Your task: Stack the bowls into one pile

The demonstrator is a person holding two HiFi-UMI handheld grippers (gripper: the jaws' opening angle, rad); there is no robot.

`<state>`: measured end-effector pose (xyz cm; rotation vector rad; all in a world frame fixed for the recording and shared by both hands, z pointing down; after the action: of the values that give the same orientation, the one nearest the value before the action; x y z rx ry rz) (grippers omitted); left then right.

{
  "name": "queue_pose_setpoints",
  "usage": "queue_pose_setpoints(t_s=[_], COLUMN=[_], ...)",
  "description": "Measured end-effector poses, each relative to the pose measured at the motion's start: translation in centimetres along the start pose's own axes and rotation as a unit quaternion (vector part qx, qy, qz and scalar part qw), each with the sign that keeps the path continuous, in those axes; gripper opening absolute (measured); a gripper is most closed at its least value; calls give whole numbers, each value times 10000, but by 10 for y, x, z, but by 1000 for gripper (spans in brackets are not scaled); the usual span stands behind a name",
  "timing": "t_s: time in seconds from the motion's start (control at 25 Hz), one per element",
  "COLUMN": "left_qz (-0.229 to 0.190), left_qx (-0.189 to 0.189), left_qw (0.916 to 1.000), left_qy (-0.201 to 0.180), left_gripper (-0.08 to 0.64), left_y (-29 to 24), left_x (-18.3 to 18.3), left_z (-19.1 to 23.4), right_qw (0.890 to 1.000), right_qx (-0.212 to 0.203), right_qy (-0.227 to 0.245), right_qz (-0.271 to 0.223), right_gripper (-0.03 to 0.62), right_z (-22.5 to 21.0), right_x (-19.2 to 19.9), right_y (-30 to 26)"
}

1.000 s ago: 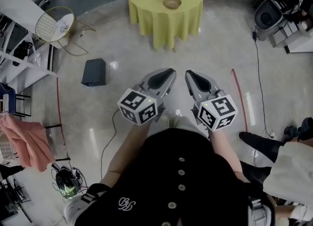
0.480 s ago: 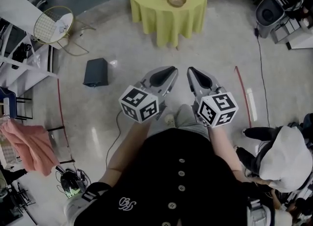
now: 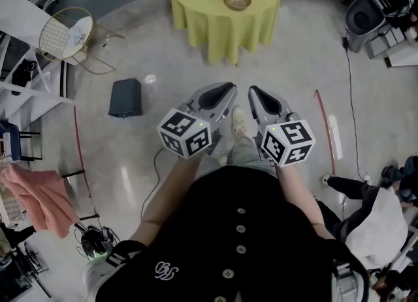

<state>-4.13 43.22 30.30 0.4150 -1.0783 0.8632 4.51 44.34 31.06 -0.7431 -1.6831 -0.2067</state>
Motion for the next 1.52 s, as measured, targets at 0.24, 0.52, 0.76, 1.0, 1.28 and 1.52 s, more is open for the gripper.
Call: queue_pose_setpoints(t_s=[0.24,0.52,0.76,1.0,1.28,1.52], left_qz=[-67,-124,-162,-131,93,118], left_qx=[-98,-341,-443,-564,-578,-518], left_qw=[9999,9992,9987,9979,9973,9976], left_qy=[78,151,196,273,447,446], left_gripper=[40,40,40,40,40,40], left_y=[-54,-123,-188,-226,-237,-246], left_x=[-24,-62,-84,-102,-89,-96], left_z=[41,91,122,143,165,194], right_qw=[9999,9993,9986,9986,9982,9986], right_qx=[-144,-352,-480,-467,-424,-337], right_qy=[52,34,129,-27,-135,-119], right_qz=[31,125,152,249,390,394], right_gripper=[5,5,5,5,5,5], right_z=[-47,-106,-165,-203,-214,-217], right_x=[-27,-65,-94,-109,-97,-98], right_y=[-55,-119,-160,-186,-201,-225])
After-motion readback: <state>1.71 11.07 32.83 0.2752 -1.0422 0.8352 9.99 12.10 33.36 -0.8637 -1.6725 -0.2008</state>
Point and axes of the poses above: the fingertips, and each gripper's own axes: y backward along the fingers, z to its left, x out of its underside, the point moved 3 cm from there along y, backward along the fingers, and after that the axes turned 2 degrees about y, right-handed, at the moved point
